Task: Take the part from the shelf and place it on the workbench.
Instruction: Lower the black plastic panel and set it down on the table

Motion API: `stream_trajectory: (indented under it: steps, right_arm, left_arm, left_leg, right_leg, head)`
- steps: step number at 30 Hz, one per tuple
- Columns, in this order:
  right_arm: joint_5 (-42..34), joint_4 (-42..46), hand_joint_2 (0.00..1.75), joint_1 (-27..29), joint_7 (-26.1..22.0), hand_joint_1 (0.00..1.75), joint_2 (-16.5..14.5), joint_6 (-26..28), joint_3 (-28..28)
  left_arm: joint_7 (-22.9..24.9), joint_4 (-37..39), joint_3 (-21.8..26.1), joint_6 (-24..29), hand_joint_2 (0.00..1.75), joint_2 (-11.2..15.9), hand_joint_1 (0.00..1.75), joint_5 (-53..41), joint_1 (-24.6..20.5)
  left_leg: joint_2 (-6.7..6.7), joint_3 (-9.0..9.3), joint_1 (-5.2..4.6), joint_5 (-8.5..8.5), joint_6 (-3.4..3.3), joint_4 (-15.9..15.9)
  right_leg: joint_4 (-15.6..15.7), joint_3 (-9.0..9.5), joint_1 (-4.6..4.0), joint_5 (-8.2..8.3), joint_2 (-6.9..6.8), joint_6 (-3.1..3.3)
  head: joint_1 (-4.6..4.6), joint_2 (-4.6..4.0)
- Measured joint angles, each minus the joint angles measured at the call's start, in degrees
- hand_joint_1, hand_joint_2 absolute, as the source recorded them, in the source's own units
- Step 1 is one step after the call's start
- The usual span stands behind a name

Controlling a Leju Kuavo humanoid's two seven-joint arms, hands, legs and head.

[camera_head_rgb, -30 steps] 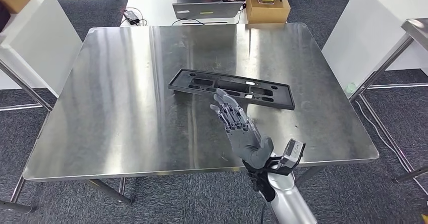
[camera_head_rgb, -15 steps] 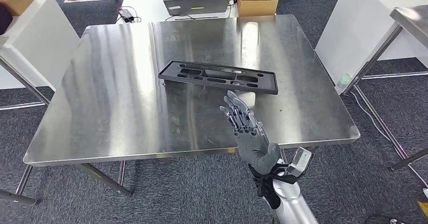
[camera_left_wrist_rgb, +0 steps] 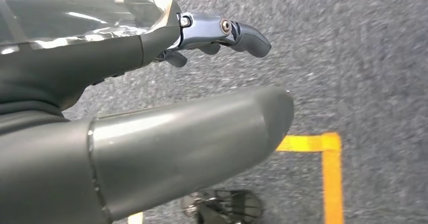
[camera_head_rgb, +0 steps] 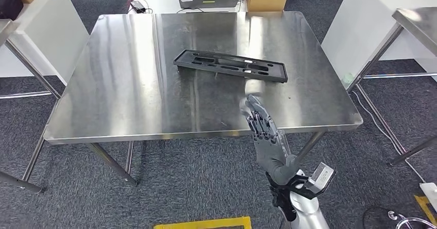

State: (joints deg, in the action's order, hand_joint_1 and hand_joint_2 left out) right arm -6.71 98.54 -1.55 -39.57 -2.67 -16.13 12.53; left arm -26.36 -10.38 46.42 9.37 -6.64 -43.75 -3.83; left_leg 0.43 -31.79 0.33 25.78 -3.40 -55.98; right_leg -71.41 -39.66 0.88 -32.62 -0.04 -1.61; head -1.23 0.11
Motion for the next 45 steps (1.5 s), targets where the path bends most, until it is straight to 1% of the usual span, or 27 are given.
stream_trajectory:
  steps: [2, 4, 6, 8, 10, 11, 14, 15, 16, 18, 19, 21, 23, 25, 26, 27, 29, 30, 31, 33, 35, 37, 38, 40, 41, 42, 45]
  right_arm:
    - [0.6, 0.0, 0.0, 0.5, 0.5, 0.0, 0.0, 0.6, -0.3]
    - [1.5, 0.0, 0.0, 0.8, 1.2, 0.0, -0.1, 1.6, -0.6]
    - [2.7, 0.0, 0.0, 1.1, 2.1, 0.0, -0.4, 2.9, -0.9]
    - [3.5, 0.0, 0.0, 1.5, 2.6, 0.0, -0.7, 3.9, -1.1]
    - [4.6, -0.2, 0.0, 1.8, 3.3, 0.0, -0.8, 5.4, -1.3]
    - [5.3, -0.5, 0.0, 2.0, 4.0, 0.0, -0.9, 6.7, -1.6]
    - [6.7, -3.0, 0.0, 3.0, 7.1, 0.0, -1.4, 11.5, -3.0]
    - [6.6, -4.8, 0.0, 3.5, 8.2, 0.0, -1.6, 12.9, -3.8]
    - [6.6, -7.3, 0.0, 3.9, 9.1, 0.0, -1.8, 14.2, -4.8]
    - [8.3, -14.3, 0.0, 4.1, 9.8, 0.0, -2.1, 17.5, -7.1]
    - [10.1, -19.2, 0.0, 3.6, 9.8, 0.0, -2.2, 20.0, -8.4]
    - [13.9, -30.9, 0.0, 1.7, 8.8, 0.0, -2.1, 24.9, -11.2]
    - [15.4, -42.8, 0.0, -0.7, 7.8, 0.0, -1.8, 27.2, -14.3]
    - [15.6, -53.3, 0.0, -2.7, 9.3, 0.0, -1.1, 28.2, -17.3]
    - [15.8, -58.1, 0.0, -3.3, 11.2, 0.0, -0.6, 28.8, -18.7]
    - [16.0, -62.3, 0.0, -3.6, 13.6, 0.0, -0.1, 29.4, -20.0]
    - [16.3, -69.1, 0.0, -3.8, 18.9, 0.0, 1.0, 30.1, -22.0]
    - [16.4, -71.8, 0.0, -3.7, 21.2, 0.0, 1.5, 30.3, -22.8]
    - [16.3, -74.1, 0.0, -3.6, 23.4, 0.0, 1.9, 30.3, -23.5]
    - [16.1, -77.7, 0.0, -3.3, 27.7, 0.0, 2.4, 30.3, -24.7]
    - [16.3, -80.3, 0.0, -2.9, 32.0, 0.0, 2.8, 30.3, -25.4]
    - [16.9, -82.0, 0.0, -2.4, 35.8, 0.0, 2.9, 30.3, -25.7]
    - [17.4, -82.8, 0.0, -2.3, 37.5, 0.0, 2.8, 30.4, -25.8]
    - [18.5, -84.1, 0.0, -1.8, 40.5, 0.0, 2.7, 30.5, -25.8]
    - [19.1, -84.7, 0.0, -1.7, 41.8, 0.0, 2.6, 30.4, -25.8]
    - [19.6, -85.1, 0.0, -1.6, 42.8, 0.0, 2.6, 30.3, -25.7]
    - [20.7, -85.9, 0.0, -1.6, 44.6, 0.0, 2.4, 29.9, -25.3]
  left_arm:
    - [0.4, 0.0, 0.0, -0.1, 0.0, -0.1, 0.0, 0.0, 0.0]
    - [0.7, 0.0, 0.1, -0.1, 0.0, -0.2, 0.0, 0.0, 0.0]
    - [0.7, -0.1, 0.2, 0.0, 0.0, -0.2, 0.0, 0.0, 0.0]
    - [0.7, -0.3, 0.3, 0.1, 0.0, -0.2, 0.0, 0.1, 0.0]
    - [0.7, -0.3, 0.4, 0.2, 0.0, -0.2, 0.0, 0.1, 0.1]
    - [0.7, -0.3, 0.5, 0.3, 0.0, -0.1, 0.0, 0.1, 0.1]
    - [0.7, -0.3, 0.8, 0.8, 0.0, -0.2, 0.0, 0.1, 0.2]
    - [0.7, -0.3, 1.0, 0.9, 0.0, -0.3, 0.0, 0.1, 0.2]
    - [0.8, -0.4, 1.3, 1.1, 0.0, -0.3, 0.0, 0.0, 0.2]
    - [0.9, -0.4, 1.7, 1.2, 0.0, -0.3, 0.0, -0.1, 0.2]
    - [1.0, -0.4, 1.8, 1.3, 0.0, -0.3, 0.0, -0.3, 0.2]
    - [0.8, -0.5, 2.0, 1.4, 0.0, -0.4, 0.0, -0.7, 0.1]
    - [0.5, -0.6, 2.1, 1.4, 0.0, -0.4, 0.0, -1.1, -0.1]
    - [0.0, -0.6, 2.4, 1.4, 0.0, -0.5, 0.0, -1.4, 0.0]
    - [-0.1, -0.6, 2.6, 1.4, 0.0, -0.6, 0.0, -1.6, 0.0]
    - [-0.3, -0.7, 2.7, 1.3, 0.0, -0.7, 0.0, -1.8, 0.0]
    - [-0.5, -0.7, 2.8, 1.0, 0.0, -0.7, 0.0, -2.3, 0.0]
    - [-0.6, -0.7, 2.8, 0.9, 0.0, -0.7, 0.0, -2.5, 0.0]
    - [-0.7, -0.7, 2.8, 0.8, 0.0, -0.7, 0.0, -2.8, 0.0]
    - [-0.8, -0.7, 2.8, 0.5, 0.0, -0.7, 0.0, -3.2, 0.0]
    - [-0.9, -0.8, 2.8, 0.0, 0.0, -0.7, 0.0, -3.5, 0.0]
    - [-1.0, -0.8, 2.8, -0.3, 0.0, -0.6, 0.0, -4.0, -0.1]
    - [-1.0, -0.9, 2.8, -0.3, 0.0, -0.6, 0.0, -4.1, -0.1]
    - [-1.0, -0.9, 2.8, -0.4, 0.0, -0.5, 0.0, -4.3, -0.1]
    - [-0.9, -0.9, 2.8, -0.4, 0.0, -0.4, 0.0, -4.3, -0.1]
    - [-0.9, -0.8, 2.8, -0.6, 0.0, -0.3, 0.0, -4.4, 0.0]
    - [-0.7, -0.8, 2.8, -0.9, 0.0, -0.2, 0.0, -4.6, 0.0]
  left_leg:
    - [0.19, -1.8, -0.02, -1.48, 0.14, -0.1]
    - [0.22, -3.51, -0.03, -2.86, 0.53, -0.4]
    - [0.19, -4.65, -0.19, -4.01, 1.1, -0.8]
    - [0.17, -5.03, -0.28, -5.09, 1.68, -0.8]
    - [0.07, -5.49, -0.11, -5.48, 2.31, -0.9]
    - [-0.03, -5.95, 0.03, -4.15, 2.65, -1.7]
    - [-0.27, -7.79, 0.36, 4.64, 3.51, -9.9]
    - [-0.3, -8.11, 0.42, 6.44, 3.75, -13.3]
    - [-0.31, -7.99, 0.48, 6.73, 3.9, -15.8]
    - [-0.33, -5.73, 0.58, 3.73, 3.77, -16.0]
    - [-0.38, -3.36, 0.6, 2.26, 3.5, -13.5]
    - [-0.65, 1.96, 0.45, 2.43, 2.84, -6.0]
    - [-0.86, 4.24, 0.04, 3.93, 2.19, -1.4]
    - [-0.69, 3.52, -0.2, 3.16, 1.3, -0.5]
    - [-0.61, 2.98, -0.19, 2.4, 0.76, -0.3]
    - [-0.53, 2.34, -0.13, 1.5, 0.22, 0.1]
    - [-0.53, 0.72, -0.15, -0.16, -0.37, 0.2]
    - [-0.49, -0.25, -0.2, -0.95, -0.44, 0.2]
    - [-0.41, -1.3, -0.23, -1.72, -0.35, 0.1]
    - [-0.18, -3.47, -0.17, -3.2, -0.02, -0.2]
    - [-0.01, -5.44, -0.14, -4.56, 0.59, -0.7]
    - [0.1, -6.47, -0.27, -5.7, 1.35, -1.1]
    - [0.17, -6.58, -0.31, -6.25, 1.7, -1.2]
    - [0.25, -6.59, -0.05, -7.07, 2.4, -1.0]
    - [0.18, -6.88, 0.15, -6.26, 2.72, -1.4]
    - [0.11, -7.36, 0.32, -4.19, 3.03, -2.7]
    - [-0.16, -9.29, 0.49, 5.6, 3.69, -12.6]
  right_leg:
    - [-2.7, 1.38, 0.01, 0.84, 0.0, -1.16]
    - [2.6, 6.66, 0.03, 3.32, -0.01, -2.05]
    - [12.1, 13.33, -0.24, 2.74, 0.02, -1.6]
    - [16.8, 15.82, -0.66, 1.28, 0.06, -0.79]
    - [16.7, 14.79, -0.35, 1.83, -0.06, 0.1]
    - [16.6, 14.22, -0.15, 2.39, -0.17, 0.75]
    - [16.6, 12.15, -0.01, 4.34, -0.62, 2.04]
    - [16.5, 11.5, -0.13, 4.98, -0.76, 2.09]
    - [16.4, 10.75, -0.23, 5.61, -0.86, 2.05]
    - [15.8, 9.05, -0.33, 6.7, -0.92, 1.74]
    - [15.4, 8.11, -0.33, 7.17, -0.9, 1.53]
    - [14.7, 6.7, -0.48, 7.99, -0.89, 0.94]
    - [14.5, 5.91, -0.5, 9.02, -1.0, 0.13]
    - [14.6, 5.32, -0.43, 9.82, -1.06, -0.66]
    - [14.0, 4.85, -0.41, 9.13, -0.95, -0.72]
    - [12.5, 4.08, -0.4, 7.4, -0.78, -0.53]
    - [6.4, 2.16, -0.2, 2.03, -0.43, 0.24]
    - [2.8, 1.39, -0.09, -0.05, -0.34, 0.31]
    - [0.0, 1.24, -0.02, -0.94, -0.29, -0.02]
    - [-0.6, 3.47, 0.17, 0.63, -0.28, -1.5]
    - [6.1, 9.47, 0.44, 2.33, -0.27, -2.57]
    - [13.9, 14.74, 0.16, 1.13, -0.04, -1.93]
    - [15.9, 15.8, -0.07, 0.37, 0.06, -1.32]
    - [16.2, 15.24, -0.15, 0.8, 0.0, -0.02]
    - [16.1, 14.75, -0.06, 1.38, -0.13, 0.64]
    - [16.1, 14.1, 0.06, 2.09, -0.26, 1.33]
    - [16.0, 11.42, -0.07, 4.52, -0.45, 2.37]
  head:
    - [0.01, 0.0]
    - [0.01, 0.0]
    - [0.04, 0.0]
    - [0.11, 0.0]
    - [0.18, 0.0]
    - [0.25, 0.0]
    - [0.57, 0.0]
    - [0.61, 0.0]
    - [0.6, 0.0]
    - [0.62, 0.0]
    - [0.62, 0.0]
    - [0.6, 0.0]
    - [0.54, 0.0]
    - [0.55, 0.0]
    - [0.52, 0.0]
    - [0.42, 0.0]
    - [0.11, 0.0]
    - [-0.02, 0.0]
    - [-0.06, 0.0]
    - [-0.06, 0.0]
    - [-0.07, 0.0]
    - [-0.03, -0.01]
    - [0.09, -0.01]
    - [0.3, -0.01]
    - [0.38, 0.0]
    - [0.4, 0.0]
    - [0.51, 0.0]
